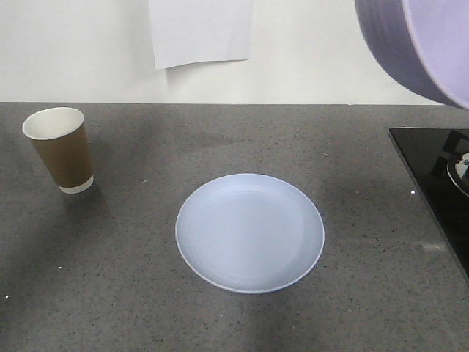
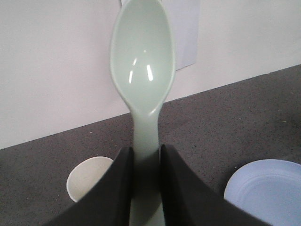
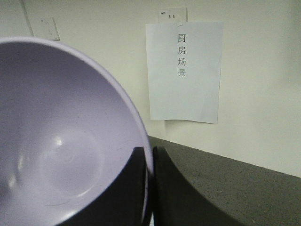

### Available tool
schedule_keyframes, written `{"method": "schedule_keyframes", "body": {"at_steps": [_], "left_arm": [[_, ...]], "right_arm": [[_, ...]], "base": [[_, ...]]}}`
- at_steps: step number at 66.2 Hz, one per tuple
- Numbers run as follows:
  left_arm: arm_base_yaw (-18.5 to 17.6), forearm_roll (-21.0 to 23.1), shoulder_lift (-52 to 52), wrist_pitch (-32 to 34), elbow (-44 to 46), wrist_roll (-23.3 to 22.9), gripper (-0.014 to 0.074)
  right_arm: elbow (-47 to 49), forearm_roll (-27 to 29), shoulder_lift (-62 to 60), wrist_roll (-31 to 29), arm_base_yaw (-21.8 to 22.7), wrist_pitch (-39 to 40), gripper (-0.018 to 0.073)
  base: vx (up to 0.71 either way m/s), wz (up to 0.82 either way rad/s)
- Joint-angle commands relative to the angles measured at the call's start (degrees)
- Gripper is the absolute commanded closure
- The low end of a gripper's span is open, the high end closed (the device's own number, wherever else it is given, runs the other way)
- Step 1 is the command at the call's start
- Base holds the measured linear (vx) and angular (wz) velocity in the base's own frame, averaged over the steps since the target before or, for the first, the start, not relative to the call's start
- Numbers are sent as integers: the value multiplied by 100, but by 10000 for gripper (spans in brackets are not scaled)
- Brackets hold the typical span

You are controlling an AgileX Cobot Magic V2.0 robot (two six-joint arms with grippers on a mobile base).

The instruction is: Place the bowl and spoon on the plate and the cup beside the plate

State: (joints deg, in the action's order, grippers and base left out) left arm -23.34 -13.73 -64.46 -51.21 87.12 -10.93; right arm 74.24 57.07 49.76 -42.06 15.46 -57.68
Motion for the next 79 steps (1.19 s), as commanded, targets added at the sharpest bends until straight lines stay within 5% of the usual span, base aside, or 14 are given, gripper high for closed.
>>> {"method": "schedule_keyframes", "body": {"at_steps": [1, 79], "left_arm": [[-11, -61, 99, 374, 160, -44, 602], [-11, -61, 99, 374, 160, -44, 602]], "right_arm": [[134, 322, -9, -39, 11, 281, 564], [134, 322, -9, -39, 11, 281, 564]], "base": [[2, 1], [2, 0]]}}
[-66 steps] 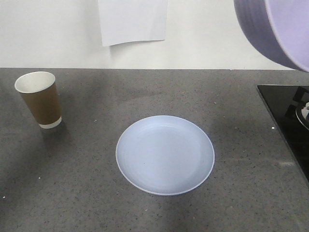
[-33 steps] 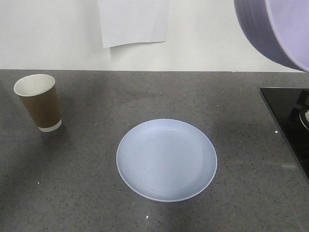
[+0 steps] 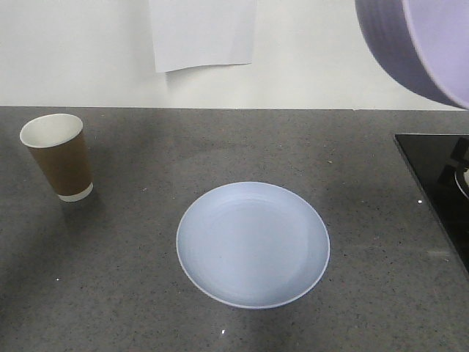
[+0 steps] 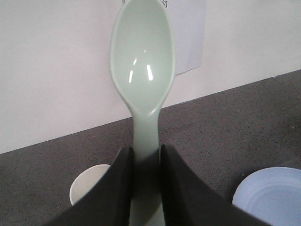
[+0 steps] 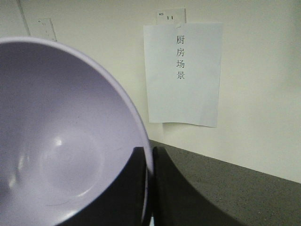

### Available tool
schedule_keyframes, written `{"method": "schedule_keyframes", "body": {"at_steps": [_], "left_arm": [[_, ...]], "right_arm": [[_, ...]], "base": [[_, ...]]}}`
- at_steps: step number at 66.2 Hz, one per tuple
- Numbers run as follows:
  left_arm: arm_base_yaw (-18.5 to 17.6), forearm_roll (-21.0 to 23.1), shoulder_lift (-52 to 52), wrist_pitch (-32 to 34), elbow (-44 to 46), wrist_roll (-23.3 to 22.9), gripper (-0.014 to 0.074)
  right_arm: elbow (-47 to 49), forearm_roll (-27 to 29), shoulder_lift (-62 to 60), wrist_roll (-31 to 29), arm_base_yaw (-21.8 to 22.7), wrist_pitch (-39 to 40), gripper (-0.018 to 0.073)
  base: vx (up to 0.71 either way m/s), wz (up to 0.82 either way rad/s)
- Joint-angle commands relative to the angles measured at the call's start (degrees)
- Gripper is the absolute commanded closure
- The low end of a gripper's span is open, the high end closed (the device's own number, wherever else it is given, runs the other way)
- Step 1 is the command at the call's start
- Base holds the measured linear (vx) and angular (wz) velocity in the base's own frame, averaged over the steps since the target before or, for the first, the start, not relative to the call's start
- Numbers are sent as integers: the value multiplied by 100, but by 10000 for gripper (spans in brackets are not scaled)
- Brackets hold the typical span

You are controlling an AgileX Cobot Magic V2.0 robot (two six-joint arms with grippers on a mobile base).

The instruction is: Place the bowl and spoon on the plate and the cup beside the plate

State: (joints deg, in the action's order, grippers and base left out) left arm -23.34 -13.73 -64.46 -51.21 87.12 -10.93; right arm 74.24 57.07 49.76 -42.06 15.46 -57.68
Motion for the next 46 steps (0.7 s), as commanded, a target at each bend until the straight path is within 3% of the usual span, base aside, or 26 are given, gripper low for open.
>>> {"method": "schedule_keyframes", "body": {"at_steps": [1, 46], "left_arm": [[-11, -61, 99, 374, 160, -44, 602], [-11, -61, 99, 374, 160, -44, 602]], "right_arm": [[134, 322, -9, -39, 11, 281, 564], [134, 322, -9, -39, 11, 281, 564]], "base": [[0, 0], [0, 0]]}}
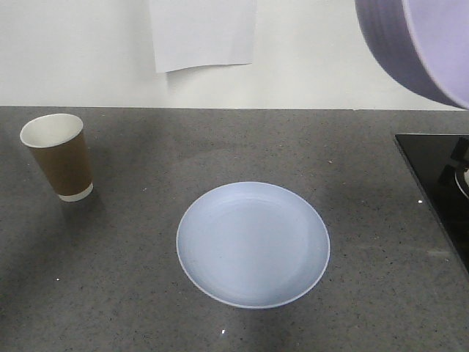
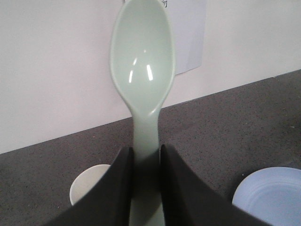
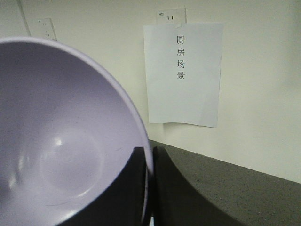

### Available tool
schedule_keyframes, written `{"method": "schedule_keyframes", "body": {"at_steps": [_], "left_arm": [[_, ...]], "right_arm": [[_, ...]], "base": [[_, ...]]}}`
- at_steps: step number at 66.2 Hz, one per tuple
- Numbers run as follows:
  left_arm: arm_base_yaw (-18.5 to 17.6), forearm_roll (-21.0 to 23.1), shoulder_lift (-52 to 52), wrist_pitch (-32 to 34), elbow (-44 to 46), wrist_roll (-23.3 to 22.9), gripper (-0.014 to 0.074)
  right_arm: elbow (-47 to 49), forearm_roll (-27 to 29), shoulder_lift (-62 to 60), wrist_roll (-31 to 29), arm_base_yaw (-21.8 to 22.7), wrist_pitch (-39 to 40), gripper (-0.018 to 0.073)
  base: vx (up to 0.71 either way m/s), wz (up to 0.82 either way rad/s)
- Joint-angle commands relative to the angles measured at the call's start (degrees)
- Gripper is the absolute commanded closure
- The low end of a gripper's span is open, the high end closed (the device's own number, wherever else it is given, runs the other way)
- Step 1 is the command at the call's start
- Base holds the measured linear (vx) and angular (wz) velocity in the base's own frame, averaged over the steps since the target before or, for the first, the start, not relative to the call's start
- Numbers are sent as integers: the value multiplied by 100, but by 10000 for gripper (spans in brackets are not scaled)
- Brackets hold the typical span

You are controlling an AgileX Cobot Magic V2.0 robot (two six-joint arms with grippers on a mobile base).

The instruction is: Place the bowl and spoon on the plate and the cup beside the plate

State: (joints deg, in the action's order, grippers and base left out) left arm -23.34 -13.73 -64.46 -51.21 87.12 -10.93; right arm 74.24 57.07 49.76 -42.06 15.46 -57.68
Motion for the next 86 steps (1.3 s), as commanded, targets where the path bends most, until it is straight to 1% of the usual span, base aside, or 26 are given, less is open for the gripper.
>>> {"method": "schedule_keyframes", "body": {"at_steps": [1, 86], "left_arm": [[-11, -61, 99, 374, 160, -44, 602], [-11, -61, 99, 374, 160, -44, 602]], "right_arm": [[134, 322, -9, -39, 11, 281, 564], [134, 322, -9, -39, 11, 281, 564]], "base": [[0, 0], [0, 0]]}}
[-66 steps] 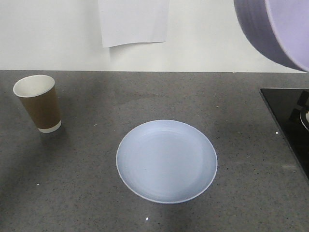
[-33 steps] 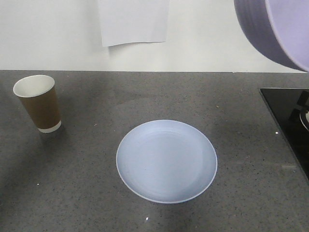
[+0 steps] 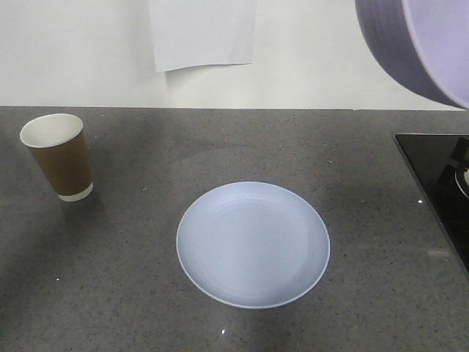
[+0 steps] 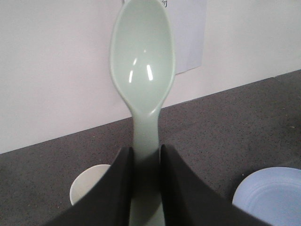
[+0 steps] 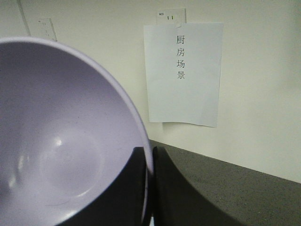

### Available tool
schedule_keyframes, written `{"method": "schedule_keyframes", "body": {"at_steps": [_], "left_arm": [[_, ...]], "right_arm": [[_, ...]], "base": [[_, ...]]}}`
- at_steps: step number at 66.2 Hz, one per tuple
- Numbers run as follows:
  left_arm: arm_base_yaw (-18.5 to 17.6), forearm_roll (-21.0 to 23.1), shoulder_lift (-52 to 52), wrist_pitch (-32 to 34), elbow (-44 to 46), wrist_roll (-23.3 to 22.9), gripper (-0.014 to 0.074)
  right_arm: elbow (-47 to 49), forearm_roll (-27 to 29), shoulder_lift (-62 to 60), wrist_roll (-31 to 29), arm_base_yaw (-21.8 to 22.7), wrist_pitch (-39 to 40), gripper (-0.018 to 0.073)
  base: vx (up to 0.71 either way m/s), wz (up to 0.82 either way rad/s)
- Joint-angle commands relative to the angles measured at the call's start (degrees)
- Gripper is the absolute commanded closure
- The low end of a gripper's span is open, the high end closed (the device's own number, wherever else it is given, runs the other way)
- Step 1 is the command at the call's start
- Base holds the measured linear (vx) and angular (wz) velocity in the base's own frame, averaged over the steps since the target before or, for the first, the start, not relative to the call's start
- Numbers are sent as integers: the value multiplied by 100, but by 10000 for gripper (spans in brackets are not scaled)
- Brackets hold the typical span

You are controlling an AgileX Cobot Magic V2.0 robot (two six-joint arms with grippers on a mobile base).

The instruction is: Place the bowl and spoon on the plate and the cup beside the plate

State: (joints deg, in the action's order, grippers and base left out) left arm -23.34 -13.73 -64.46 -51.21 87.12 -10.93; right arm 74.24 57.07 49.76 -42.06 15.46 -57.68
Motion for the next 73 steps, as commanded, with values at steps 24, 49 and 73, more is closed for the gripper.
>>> {"method": "schedule_keyframes", "body": {"at_steps": [24, 49, 73], "left_arm": [[-11, -61, 99, 374, 160, -44, 602], [-11, -61, 99, 374, 160, -44, 602], [-11, -61, 99, 374, 160, -44, 602]], "right_arm": [[134, 322, -9, -39, 11, 281, 564], [134, 322, -9, -39, 11, 281, 564], [134, 322, -9, -39, 11, 286, 564]], "base": [[0, 0], [0, 0], [0, 0]]}}
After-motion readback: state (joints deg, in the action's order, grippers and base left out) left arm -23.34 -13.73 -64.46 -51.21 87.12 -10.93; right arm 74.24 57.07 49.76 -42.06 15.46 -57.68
